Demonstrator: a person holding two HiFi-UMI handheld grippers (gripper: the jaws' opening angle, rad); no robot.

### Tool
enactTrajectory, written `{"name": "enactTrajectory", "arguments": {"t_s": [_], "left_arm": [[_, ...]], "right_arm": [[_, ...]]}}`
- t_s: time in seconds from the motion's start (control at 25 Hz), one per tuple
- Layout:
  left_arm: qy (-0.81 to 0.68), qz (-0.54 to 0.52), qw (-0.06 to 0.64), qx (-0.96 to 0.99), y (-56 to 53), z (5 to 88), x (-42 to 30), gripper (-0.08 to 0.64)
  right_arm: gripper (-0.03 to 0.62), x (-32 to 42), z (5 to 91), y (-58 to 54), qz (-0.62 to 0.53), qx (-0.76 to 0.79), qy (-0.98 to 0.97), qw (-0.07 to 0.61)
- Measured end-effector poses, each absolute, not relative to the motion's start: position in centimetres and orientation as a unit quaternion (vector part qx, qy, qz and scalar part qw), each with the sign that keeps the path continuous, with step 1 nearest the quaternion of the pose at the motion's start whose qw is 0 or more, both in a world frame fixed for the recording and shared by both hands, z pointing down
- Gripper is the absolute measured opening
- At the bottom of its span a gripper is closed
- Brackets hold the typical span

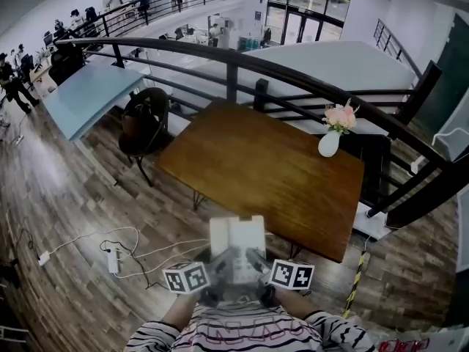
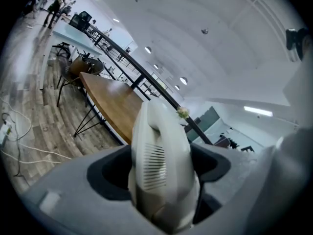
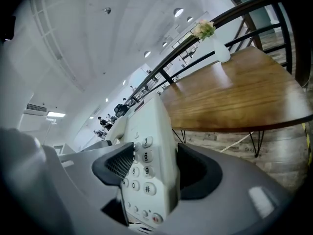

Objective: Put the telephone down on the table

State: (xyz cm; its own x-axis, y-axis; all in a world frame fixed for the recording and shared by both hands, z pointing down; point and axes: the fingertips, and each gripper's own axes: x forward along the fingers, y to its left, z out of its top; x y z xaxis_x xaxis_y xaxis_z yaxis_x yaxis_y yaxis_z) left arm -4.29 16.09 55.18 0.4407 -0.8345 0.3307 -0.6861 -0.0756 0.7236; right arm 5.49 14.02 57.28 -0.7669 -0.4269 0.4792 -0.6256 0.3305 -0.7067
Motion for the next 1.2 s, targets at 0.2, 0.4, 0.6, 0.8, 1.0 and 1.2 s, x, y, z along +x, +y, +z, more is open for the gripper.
{"name": "enactTrajectory", "arguments": {"t_s": [0.2,0.4,0.6,0.8,1.0,1.2], "left_arm": [[-0.496,-0.067,0.439,0.746,12.2,54.4,-8.2,0.371],[-0.472,-0.052,0.429,0.769,8.5,53.0,-11.8,0.371],[-0.449,-0.037,0.421,0.788,6.2,52.5,-14.7,0.371],[-0.433,-0.026,0.422,0.796,4.8,52.9,-16.7,0.371],[-0.425,-0.020,0.431,0.796,3.8,53.6,-17.3,0.370],[-0.421,-0.014,0.434,0.797,1.5,54.2,-17.0,0.370]], "right_arm": [[0.272,1.7,56.5,10.8,0.484,0.353,-0.796,0.084],[0.272,-1.7,55.2,7.8,0.479,0.378,-0.790,0.057],[0.272,-4.6,54.7,6.2,0.476,0.403,-0.781,0.032],[0.272,-6.8,55.1,5.2,0.478,0.419,-0.772,0.021],[0.272,-7.3,55.7,4.4,0.480,0.427,-0.766,0.023],[0.272,-7.1,56.3,2.3,0.486,0.432,-0.760,0.019]]}}
